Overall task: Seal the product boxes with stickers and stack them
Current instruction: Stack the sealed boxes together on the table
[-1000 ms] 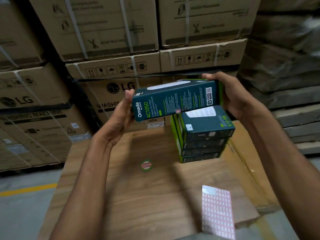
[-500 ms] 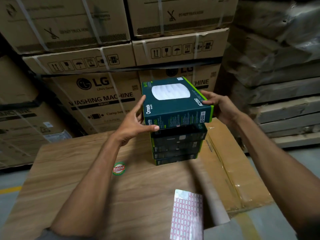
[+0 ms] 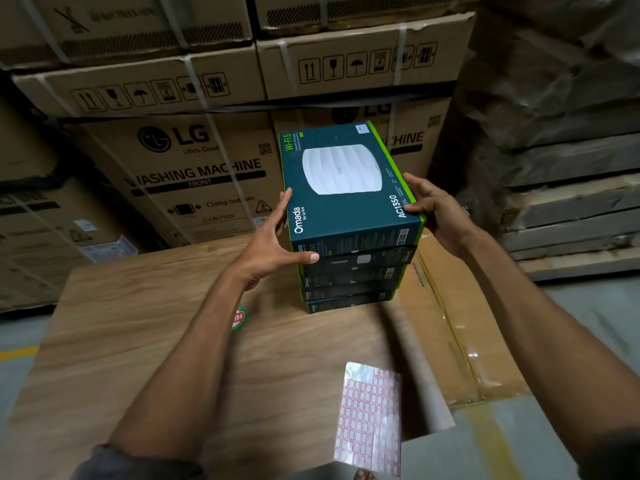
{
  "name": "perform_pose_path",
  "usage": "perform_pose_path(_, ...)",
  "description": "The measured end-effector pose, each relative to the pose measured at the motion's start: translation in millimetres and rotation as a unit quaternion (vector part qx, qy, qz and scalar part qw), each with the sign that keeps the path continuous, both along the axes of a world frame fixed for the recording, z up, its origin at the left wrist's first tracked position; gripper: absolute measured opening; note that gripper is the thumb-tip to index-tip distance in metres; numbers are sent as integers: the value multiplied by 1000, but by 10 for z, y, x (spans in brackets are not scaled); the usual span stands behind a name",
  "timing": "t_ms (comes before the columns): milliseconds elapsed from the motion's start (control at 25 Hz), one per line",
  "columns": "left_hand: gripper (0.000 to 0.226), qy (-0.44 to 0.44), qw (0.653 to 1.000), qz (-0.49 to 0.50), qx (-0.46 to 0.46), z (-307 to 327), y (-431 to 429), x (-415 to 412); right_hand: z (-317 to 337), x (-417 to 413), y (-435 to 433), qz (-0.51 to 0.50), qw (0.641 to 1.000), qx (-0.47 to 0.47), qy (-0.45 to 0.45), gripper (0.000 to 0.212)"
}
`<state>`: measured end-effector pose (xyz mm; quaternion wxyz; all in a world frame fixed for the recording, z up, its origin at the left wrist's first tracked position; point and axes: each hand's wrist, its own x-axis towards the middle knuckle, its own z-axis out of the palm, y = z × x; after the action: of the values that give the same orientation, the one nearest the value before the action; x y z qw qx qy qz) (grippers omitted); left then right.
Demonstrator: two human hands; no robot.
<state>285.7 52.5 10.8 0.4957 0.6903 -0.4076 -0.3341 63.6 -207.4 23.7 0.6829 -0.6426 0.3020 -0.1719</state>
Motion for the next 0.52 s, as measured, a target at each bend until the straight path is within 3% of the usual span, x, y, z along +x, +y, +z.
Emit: perform_pose_path(520, 138, 38, 999, -16, -15, -201, -74, 25, -280, 20, 124, -44, 991, 107, -68, 78)
